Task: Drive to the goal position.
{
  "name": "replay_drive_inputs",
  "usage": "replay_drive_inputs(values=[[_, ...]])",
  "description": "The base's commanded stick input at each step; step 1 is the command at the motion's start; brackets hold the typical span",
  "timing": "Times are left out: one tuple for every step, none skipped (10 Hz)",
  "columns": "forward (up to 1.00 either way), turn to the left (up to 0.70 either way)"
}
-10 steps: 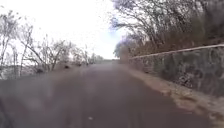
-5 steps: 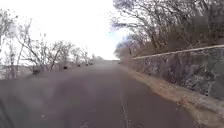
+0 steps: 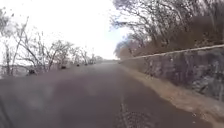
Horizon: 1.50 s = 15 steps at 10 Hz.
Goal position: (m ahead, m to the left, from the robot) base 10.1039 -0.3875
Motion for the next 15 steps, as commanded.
replay_drive_inputs(values=[[0.70, 0.03], [0.70, 0.02], [0.70, 0.02], [0.70, 0.00], [0.70, 0.00], [0.70, 0.00], [0.70, 0.00], [0.70, 0.00], [0.70, 0.00], [0.70, 0.00], [0.70, 0.00], [0.70, 0.00], [0.70, 0.00], [0.70, 0.00], [0.70, 0.00]])
